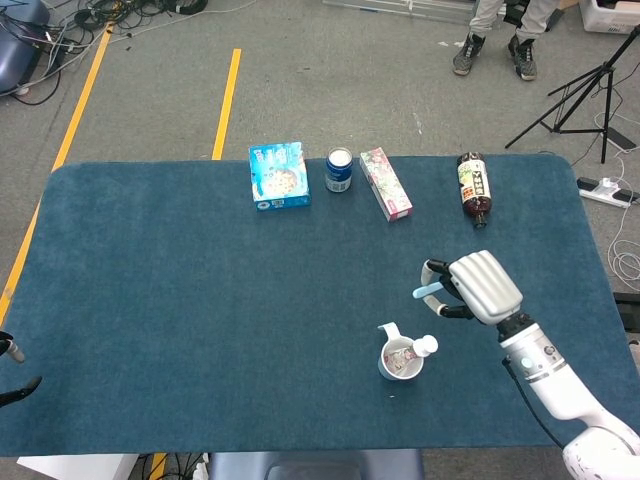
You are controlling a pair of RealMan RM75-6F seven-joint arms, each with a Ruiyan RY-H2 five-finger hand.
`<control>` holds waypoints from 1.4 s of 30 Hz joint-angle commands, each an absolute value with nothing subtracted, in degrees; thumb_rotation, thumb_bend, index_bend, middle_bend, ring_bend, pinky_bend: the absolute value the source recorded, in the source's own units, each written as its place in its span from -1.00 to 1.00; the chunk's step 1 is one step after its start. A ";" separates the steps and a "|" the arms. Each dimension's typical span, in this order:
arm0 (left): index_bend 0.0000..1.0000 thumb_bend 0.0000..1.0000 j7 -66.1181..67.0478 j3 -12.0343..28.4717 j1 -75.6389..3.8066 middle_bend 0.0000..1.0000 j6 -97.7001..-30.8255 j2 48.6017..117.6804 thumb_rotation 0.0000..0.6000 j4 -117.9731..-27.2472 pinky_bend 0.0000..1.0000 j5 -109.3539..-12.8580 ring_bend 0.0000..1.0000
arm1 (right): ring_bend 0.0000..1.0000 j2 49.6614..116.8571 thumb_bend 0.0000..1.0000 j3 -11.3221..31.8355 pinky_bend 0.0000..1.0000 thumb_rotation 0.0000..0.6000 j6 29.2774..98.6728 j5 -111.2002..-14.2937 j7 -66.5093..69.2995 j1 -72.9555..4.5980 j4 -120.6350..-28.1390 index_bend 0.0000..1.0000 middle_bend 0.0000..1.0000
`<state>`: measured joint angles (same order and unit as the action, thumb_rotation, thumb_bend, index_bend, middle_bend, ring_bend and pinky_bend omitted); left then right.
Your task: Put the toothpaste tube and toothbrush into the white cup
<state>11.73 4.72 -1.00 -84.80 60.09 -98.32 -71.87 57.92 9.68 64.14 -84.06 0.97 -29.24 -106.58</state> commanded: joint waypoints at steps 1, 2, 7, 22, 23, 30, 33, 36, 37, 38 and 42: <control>0.08 -0.79 11.67 4.69 -0.98 -0.34 -84.82 60.07 1.00 -98.34 -0.18 -71.91 -0.28 | 1.00 57.70 -0.46 9.66 1.00 1.00 63.57 -86.02 3.30 -30.14 -107.82 0.30 1.00; 0.08 -0.79 11.65 4.68 -0.97 -0.34 -84.84 60.06 1.00 -98.36 -0.18 -71.94 -0.28 | 1.00 57.69 -0.46 9.64 1.00 1.00 63.44 -86.67 4.23 -30.39 -108.08 0.30 1.00; 0.08 -0.79 11.58 4.64 -0.95 -0.34 -84.84 59.99 1.00 -98.43 -0.18 -72.04 -0.28 | 1.00 58.00 -0.46 9.39 1.00 1.00 63.13 -90.14 9.20 -31.71 -108.59 0.30 1.00; 0.08 -0.79 11.10 4.58 -0.89 -0.34 -84.77 59.65 1.00 -98.68 -0.18 -72.10 -0.28 | 1.00 60.23 -0.46 7.99 1.00 1.00 61.90 -94.95 15.88 -34.97 -109.83 0.30 1.00; 0.08 -0.79 11.08 4.57 -0.89 -0.34 -84.78 59.65 1.00 -98.68 -0.18 -72.13 -0.28 | 1.00 60.25 -0.46 7.84 1.00 1.00 61.75 -95.08 16.16 -35.11 -109.97 0.30 1.00; 0.08 -0.79 10.90 4.60 -0.88 -0.34 -84.77 59.57 1.00 -98.67 -0.18 -72.13 -0.28 | 1.00 59.64 -0.46 6.53 1.00 1.00 60.41 -96.31 19.23 -36.23 -110.95 0.30 1.00; 0.08 -0.79 10.92 4.60 -0.90 -0.34 -84.74 59.56 1.00 -98.66 -0.18 -72.12 -0.28 | 1.00 58.94 -0.46 5.84 1.00 1.00 59.95 -96.87 20.52 -36.52 -111.39 0.30 1.00; 0.08 -0.79 11.05 4.60 -0.94 -0.34 -84.67 59.60 1.00 -98.64 -0.18 -72.06 -0.28 | 1.00 58.08 -0.46 4.92 1.00 1.00 59.52 -97.56 21.79 -36.70 -111.88 0.30 1.00; 0.08 -0.79 11.09 4.59 -0.94 -0.34 -84.67 59.62 1.00 -98.63 -0.18 -72.05 -0.28 | 1.00 57.83 -0.46 4.64 1.00 1.00 59.38 -97.76 22.31 -36.75 -112.05 0.30 1.00; 0.08 -0.79 11.11 4.60 -0.95 -0.34 -84.67 59.64 1.00 -98.63 -0.18 -72.03 -0.28 | 1.00 57.58 -0.46 4.37 1.00 1.00 59.24 -97.96 22.95 -36.83 -112.19 0.30 1.00; 0.08 -0.79 11.27 4.60 -0.95 -0.34 -84.73 59.71 1.00 -98.63 -0.18 -72.00 -0.28 | 1.00 56.69 -0.46 3.16 1.00 1.00 58.71 -99.12 25.74 -37.26 -112.20 0.30 1.00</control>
